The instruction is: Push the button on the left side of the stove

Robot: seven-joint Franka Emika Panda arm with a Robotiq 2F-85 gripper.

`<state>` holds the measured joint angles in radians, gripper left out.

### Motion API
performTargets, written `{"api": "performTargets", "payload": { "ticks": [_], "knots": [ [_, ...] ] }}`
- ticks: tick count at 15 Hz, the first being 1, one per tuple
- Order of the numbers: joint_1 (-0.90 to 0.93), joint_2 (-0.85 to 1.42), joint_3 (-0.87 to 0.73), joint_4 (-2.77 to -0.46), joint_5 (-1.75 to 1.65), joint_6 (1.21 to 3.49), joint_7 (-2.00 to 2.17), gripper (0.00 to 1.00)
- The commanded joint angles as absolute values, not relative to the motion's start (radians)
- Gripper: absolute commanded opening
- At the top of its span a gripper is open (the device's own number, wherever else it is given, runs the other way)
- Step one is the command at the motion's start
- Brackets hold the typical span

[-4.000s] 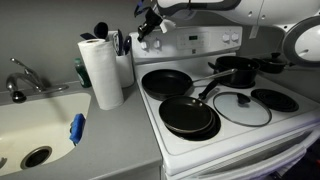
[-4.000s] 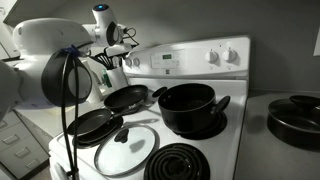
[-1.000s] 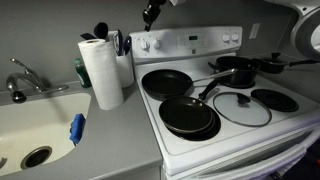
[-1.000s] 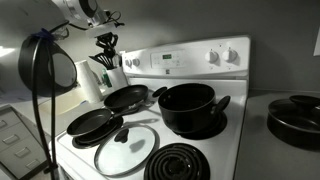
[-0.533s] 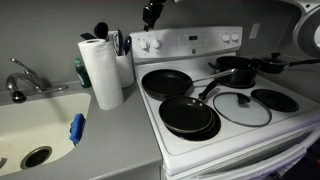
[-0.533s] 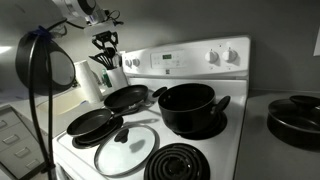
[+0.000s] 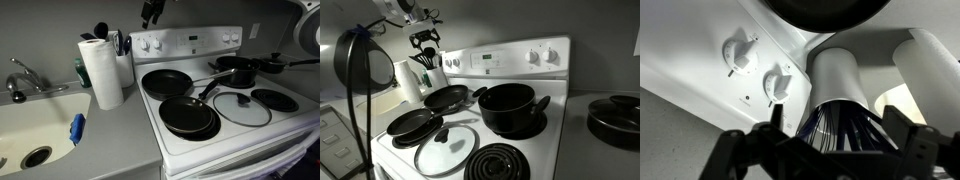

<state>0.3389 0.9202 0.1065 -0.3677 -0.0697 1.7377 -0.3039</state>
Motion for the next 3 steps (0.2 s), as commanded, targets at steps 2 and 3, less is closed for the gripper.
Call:
{"api": "performTargets", "payload": {
  "ticks": [2, 3],
  "knots": [
    [0.341, 0.885, 0.099, -0.4, -0.056, 1.701, -0.302, 1.0],
    [0.34, 0.885, 0.1, -0.399, -0.054, 1.698, -0.3, 1.0]
  ]
}}
